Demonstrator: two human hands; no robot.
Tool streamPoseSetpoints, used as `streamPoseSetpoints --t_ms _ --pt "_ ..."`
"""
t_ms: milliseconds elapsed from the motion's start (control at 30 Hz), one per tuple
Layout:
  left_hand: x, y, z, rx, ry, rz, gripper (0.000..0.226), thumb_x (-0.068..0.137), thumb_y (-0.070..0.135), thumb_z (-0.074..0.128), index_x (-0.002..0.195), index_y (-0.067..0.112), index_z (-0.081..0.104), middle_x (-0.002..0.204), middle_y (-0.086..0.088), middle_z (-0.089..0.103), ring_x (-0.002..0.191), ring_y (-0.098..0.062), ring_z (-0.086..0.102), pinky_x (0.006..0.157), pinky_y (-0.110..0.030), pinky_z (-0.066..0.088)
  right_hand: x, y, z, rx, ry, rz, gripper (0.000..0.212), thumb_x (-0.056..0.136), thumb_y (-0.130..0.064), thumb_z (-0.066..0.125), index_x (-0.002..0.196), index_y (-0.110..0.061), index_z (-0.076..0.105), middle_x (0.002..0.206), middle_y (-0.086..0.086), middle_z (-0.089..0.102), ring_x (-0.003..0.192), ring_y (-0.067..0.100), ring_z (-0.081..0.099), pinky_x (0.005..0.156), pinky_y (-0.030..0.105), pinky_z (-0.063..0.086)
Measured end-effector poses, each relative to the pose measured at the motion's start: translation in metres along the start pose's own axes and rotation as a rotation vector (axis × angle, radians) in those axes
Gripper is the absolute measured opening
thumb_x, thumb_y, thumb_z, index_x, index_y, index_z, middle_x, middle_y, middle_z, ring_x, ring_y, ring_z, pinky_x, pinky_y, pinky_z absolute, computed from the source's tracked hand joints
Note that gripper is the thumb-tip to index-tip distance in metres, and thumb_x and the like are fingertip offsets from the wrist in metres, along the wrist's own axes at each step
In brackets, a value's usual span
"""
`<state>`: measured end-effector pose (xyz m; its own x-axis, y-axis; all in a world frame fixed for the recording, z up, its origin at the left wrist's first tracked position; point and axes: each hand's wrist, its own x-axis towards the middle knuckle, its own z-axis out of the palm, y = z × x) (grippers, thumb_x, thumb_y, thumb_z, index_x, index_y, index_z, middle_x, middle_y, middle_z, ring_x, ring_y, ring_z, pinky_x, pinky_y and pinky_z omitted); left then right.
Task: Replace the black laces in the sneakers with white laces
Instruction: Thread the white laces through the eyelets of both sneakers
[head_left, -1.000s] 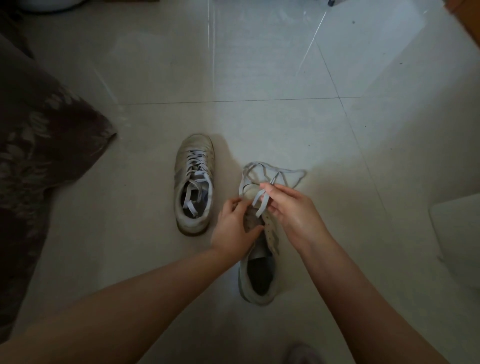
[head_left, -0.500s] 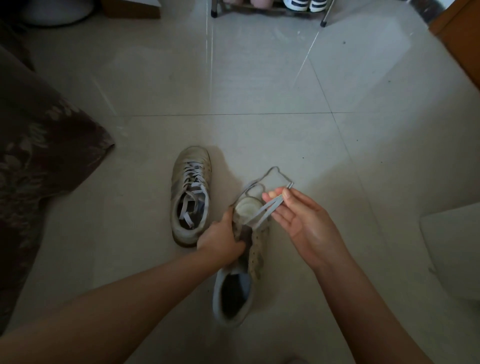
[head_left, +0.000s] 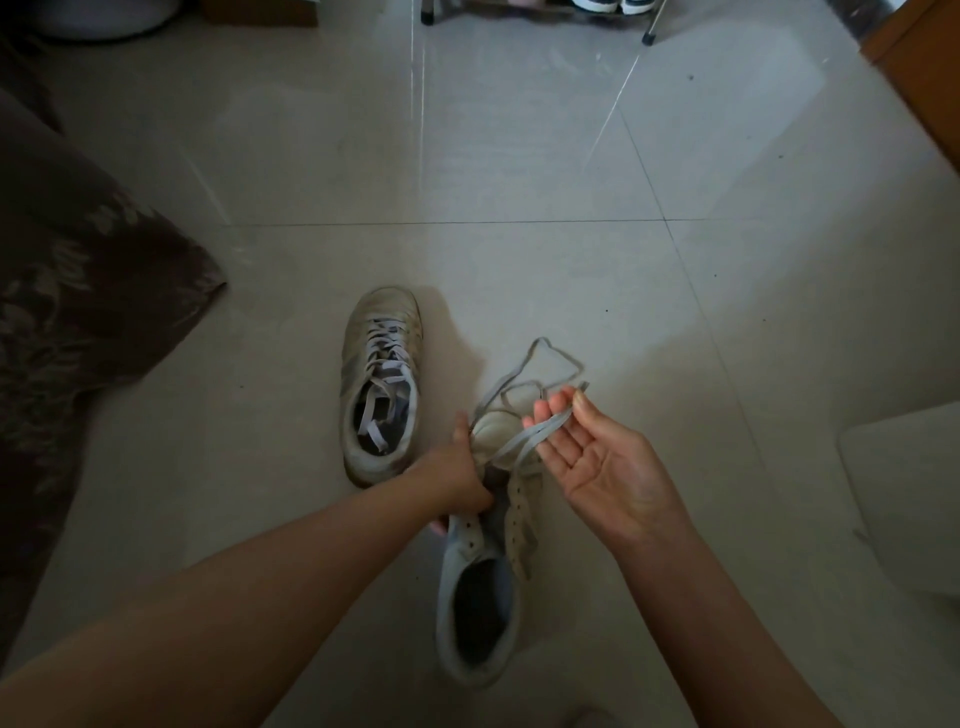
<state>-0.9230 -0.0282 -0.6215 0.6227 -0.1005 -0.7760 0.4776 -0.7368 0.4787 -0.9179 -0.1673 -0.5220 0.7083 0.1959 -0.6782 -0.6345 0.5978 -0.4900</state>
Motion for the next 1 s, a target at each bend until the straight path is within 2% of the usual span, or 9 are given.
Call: streamPoseSetpoints --t_ms 133,233,300,467,633,733,867,933,1000 --pt "-0.006 -0.016 0.013 0.306 0.168 0.091 0.103 0.080 0.060 0.056 0.146 0.035 -0.019 0.140 -0.011 0.036 0.118 -0.028 0.051 0.085 -0.038 0.049 0.008 -0.001 -0.004 -0.088 0.036 0.003 0.020 0.097 -0.014 0.045 0.094 -0.006 0.063 0.081 0.004 0.073 0.080 0.015 0.072 0.081 0.030 0.055" --pt "-0.002 -0.019 0.013 0.304 0.467 0.533 0.079 0.076 0.063 0.053 0.145 0.034 0.026 0.143 -0.001 0.033 0.132 -0.023 0.033 0.099 -0.042 0.043 0.009 0.005 -0.005 -0.114 0.029 0.051 0.019 0.098 -0.013 0.044 0.094 -0.006 0.061 0.078 0.003 0.073 0.077 0.014 0.072 0.073 0.027 0.057" --pt "0.010 -0.021 0.015 0.179 0.433 0.736 0.067 0.073 0.057 0.059 0.133 0.029 0.050 0.141 0.006 0.045 0.135 -0.018 0.036 0.102 -0.044 0.042 0.007 0.008 -0.005 -0.095 0.023 0.072 0.019 0.098 -0.013 0.044 0.092 -0.006 0.060 0.076 0.004 0.072 0.075 0.015 0.072 0.066 0.026 0.059" --pt "0.024 -0.033 0.030 0.067 0.416 0.608 0.074 0.065 0.064 0.060 0.133 0.036 0.049 0.141 0.015 0.047 0.136 -0.010 0.036 0.104 -0.044 0.039 0.001 0.008 -0.002 -0.094 0.033 0.056 0.020 0.095 -0.011 0.047 0.087 -0.004 0.063 0.073 0.006 0.070 0.073 0.016 0.072 0.065 0.026 0.059" --pt "0.020 -0.025 0.024 0.193 0.399 0.544 0.068 0.075 0.054 0.068 0.137 0.040 0.043 0.144 0.022 0.039 0.141 -0.002 0.021 0.109 -0.029 0.016 -0.023 -0.010 0.010 0.092 -0.102 -0.001 0.028 0.079 -0.009 0.050 0.058 -0.008 0.069 0.058 0.001 0.057 0.055 0.011 0.064 0.064 0.030 0.060" --pt "0.016 -0.022 0.024 0.213 0.422 0.536 0.056 0.081 0.052 0.063 0.133 0.040 0.048 0.142 0.024 0.042 0.141 -0.003 0.020 0.108 -0.027 0.013 -0.023 -0.026 0.005 0.130 -0.196 0.002 0.002 0.065 -0.005 0.069 0.064 -0.007 0.068 0.058 0.000 0.053 0.050 0.010 0.058 0.058 0.026 0.057" --pt "0.015 -0.016 0.022 0.198 0.514 0.648 0.037 0.085 0.055 0.045 0.105 0.035 0.070 0.120 0.020 0.062 0.133 -0.014 0.038 0.104 -0.035 0.023 0.003 -0.030 -0.023 0.237 -0.205 0.063 0.045 0.035 0.007 0.090 0.072 0.000 0.066 0.063 0.004 0.054 0.045 0.009 0.048 0.042 0.019 0.047" --pt "0.016 -0.014 0.022 0.250 0.565 0.728 0.043 0.085 0.049 0.037 0.098 0.028 0.072 0.112 0.013 0.067 0.127 -0.018 0.047 0.103 -0.043 0.030 0.010 -0.026 -0.029 0.229 -0.152 0.023 0.033 0.047 0.004 0.082 0.073 -0.001 0.062 0.064 0.005 0.053 0.044 0.008 0.045 0.037 0.017 0.040" --pt "0.012 -0.013 0.022 0.298 0.509 0.735 0.051 0.084 0.045 0.026 0.107 0.025 0.068 0.118 0.009 0.064 0.128 -0.015 0.045 0.107 -0.041 0.025 0.017 -0.021 -0.032 -0.014 -0.023 -0.045 0.009 0.072 -0.006 0.066 0.075 -0.006 0.057 0.065 0.004 0.049 0.042 0.006 0.040 0.034 0.015 0.031"
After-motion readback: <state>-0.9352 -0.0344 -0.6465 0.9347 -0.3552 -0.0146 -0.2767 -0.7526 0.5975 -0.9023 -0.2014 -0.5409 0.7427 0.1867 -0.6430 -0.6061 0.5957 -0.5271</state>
